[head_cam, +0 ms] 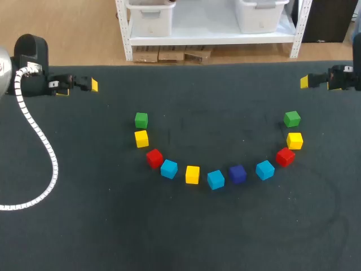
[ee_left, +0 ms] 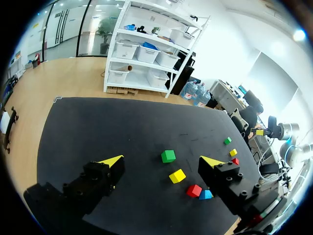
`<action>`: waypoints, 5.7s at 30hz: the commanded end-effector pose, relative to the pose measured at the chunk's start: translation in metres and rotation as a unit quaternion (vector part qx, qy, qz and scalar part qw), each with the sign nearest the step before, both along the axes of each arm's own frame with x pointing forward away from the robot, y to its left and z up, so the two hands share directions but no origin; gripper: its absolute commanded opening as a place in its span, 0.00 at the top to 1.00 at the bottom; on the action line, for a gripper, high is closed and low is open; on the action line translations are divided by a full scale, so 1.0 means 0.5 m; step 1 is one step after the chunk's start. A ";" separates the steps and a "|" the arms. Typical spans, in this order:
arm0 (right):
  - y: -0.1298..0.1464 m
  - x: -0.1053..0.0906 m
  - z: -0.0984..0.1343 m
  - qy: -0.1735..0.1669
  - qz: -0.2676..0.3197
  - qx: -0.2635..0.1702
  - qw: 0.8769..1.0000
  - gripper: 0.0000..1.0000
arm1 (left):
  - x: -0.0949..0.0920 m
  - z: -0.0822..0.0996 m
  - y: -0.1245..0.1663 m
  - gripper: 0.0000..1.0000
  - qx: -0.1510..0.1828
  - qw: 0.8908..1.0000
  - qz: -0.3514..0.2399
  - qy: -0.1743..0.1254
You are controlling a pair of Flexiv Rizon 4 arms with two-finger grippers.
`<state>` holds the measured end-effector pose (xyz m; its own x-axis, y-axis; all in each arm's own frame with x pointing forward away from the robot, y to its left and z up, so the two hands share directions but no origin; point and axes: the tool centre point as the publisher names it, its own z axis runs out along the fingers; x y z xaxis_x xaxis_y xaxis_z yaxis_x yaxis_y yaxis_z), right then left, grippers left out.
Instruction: Place the blue cubes, place green cubes on the blue cubes, place the yellow cubes on the green cubes, then place the red cubes on the yellow cubes, and place purple cube on the red cubes.
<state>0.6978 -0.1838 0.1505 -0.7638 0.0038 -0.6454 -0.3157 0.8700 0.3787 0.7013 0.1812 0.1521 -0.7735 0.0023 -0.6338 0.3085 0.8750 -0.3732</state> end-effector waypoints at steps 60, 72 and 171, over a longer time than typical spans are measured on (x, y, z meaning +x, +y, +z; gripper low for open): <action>0.000 0.001 -0.001 0.000 0.000 0.000 1.000 0.00 | -0.002 -0.004 0.005 0.00 -0.005 1.000 -0.003 -0.004; 0.000 0.001 -0.001 0.000 0.000 0.000 1.000 0.00 | -0.002 -0.004 0.005 0.00 -0.005 1.000 -0.003 -0.004; 0.209 -0.243 -0.299 -0.025 0.710 -0.451 0.540 0.00 | -0.002 -0.004 0.005 0.00 -0.005 1.000 -0.003 -0.004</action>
